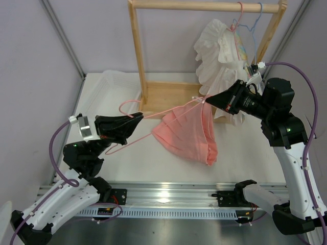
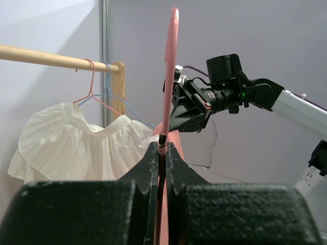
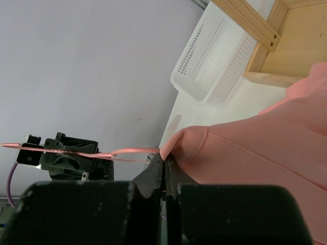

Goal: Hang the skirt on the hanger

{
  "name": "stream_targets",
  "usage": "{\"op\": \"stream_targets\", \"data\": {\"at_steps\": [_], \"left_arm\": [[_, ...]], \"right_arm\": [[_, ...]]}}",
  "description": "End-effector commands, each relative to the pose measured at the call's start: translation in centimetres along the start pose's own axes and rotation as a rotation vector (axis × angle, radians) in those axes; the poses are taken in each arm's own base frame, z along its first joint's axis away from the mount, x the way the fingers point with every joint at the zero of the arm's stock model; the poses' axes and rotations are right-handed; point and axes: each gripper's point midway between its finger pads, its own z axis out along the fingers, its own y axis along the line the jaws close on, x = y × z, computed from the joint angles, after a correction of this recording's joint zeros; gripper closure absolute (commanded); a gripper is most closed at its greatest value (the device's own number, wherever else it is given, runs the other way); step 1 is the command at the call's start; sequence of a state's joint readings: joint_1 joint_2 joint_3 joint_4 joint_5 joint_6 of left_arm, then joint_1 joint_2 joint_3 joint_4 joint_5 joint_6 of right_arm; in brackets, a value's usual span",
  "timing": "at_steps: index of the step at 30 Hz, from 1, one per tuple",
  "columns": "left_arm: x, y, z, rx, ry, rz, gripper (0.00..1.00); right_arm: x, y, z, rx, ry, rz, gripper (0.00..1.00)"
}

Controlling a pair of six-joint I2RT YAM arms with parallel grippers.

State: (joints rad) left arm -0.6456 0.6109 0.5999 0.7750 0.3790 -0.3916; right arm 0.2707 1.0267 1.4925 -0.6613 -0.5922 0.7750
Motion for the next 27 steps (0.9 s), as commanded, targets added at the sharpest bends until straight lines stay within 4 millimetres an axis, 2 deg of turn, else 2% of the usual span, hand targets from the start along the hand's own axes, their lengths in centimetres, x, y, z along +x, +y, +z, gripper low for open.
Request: {"op": "stream_targets", "data": {"at_steps": [1,10,18,27], "left_arm": [[-1.8,-1.1,-0.2,0.035,-0.048,0.015,1.0],[-0.5,-1.4,-1.8,0.034,-0.054,-0.056,1.0],[-0.1,-1.1,-1.9,0.026,-0.051,-0.066,1.0],[0.4,0.0,-1.6,0.03,-0.064,-0.112,1.0]], "right_arm": [[-1.2,2.6,-0.9,-0.084,-0.05,-0.049,1.0],[-2.1,3.0,-1.4,-0.087,-0.085,-0.049,1.0],[-2.8,3.9,-2.1,-0.108,-0.114,-0.049,1.0],[-2.3,4.9,-2.8,-0.152,-0.097,-0.045,1.0]]}}
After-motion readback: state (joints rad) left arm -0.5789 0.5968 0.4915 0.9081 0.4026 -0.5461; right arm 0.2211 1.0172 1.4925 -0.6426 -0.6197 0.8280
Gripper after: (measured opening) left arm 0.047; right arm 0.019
